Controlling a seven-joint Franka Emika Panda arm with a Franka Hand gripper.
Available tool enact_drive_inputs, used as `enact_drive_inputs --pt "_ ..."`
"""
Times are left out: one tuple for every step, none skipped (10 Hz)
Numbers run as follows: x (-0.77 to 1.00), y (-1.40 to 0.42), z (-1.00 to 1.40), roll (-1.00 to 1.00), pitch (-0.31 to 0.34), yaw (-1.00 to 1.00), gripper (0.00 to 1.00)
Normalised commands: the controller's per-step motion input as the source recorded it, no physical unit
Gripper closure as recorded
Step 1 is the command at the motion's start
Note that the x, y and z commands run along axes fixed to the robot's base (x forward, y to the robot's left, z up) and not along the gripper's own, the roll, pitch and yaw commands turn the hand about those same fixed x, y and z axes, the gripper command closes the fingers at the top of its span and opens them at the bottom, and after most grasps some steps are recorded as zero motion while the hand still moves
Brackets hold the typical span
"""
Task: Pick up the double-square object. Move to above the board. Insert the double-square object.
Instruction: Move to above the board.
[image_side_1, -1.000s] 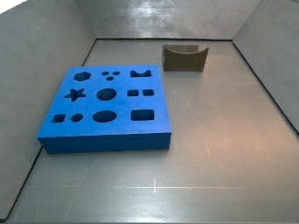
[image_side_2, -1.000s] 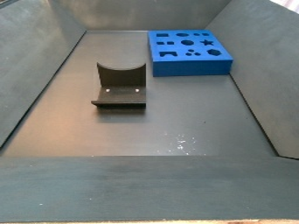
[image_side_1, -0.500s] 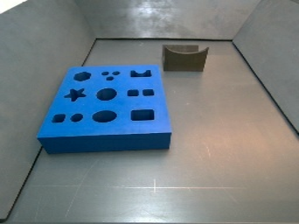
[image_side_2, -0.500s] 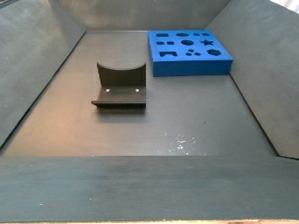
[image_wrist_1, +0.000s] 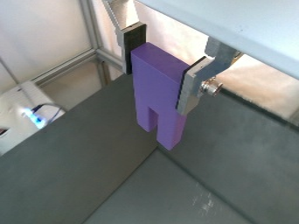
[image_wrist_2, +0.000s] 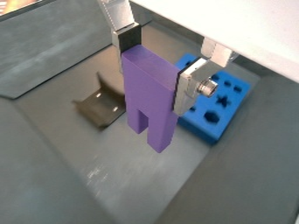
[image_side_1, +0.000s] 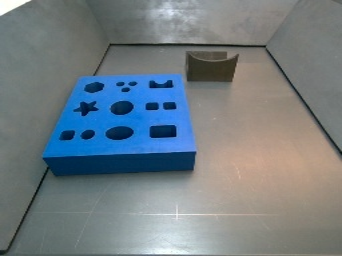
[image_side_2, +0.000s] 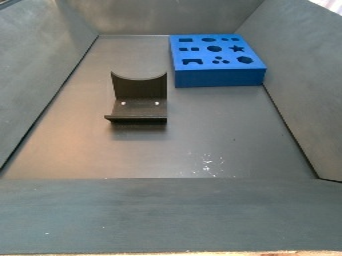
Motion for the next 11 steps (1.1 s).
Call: enact_drive_inputs --pt "0.38 -1.00 -0.15 0.00 0.076 0.04 1.00" --pt "0.39 -1.00 -0.14 0.01 0.054 0.03 1.00" --pt "0.39 -1.00 -0.15 -0.02 0.020 0.02 1.00" --pt "0.40 -1.00 -0.15 0.00 0.014 0.01 1.00" --pt "0.40 -1.00 -0.14 0.01 0.020 0.01 1.00" --pt "0.41 -1.00 -0.14 -0.02 0.020 0.01 1.00" --pt "0.42 -1.00 -0.15 -0.02 0.016 0.01 1.00" --pt "0.42 -1.00 -0.14 0.00 0.016 0.01 1.00" --pt "0.43 -1.00 -0.14 -0.01 0.017 0.01 1.00" --pt "0.44 -1.00 -0.14 -0.01 0.020 0.01 1.00" --pt "0.45 -1.00 -0.14 -0.01 0.022 0.01 1.00"
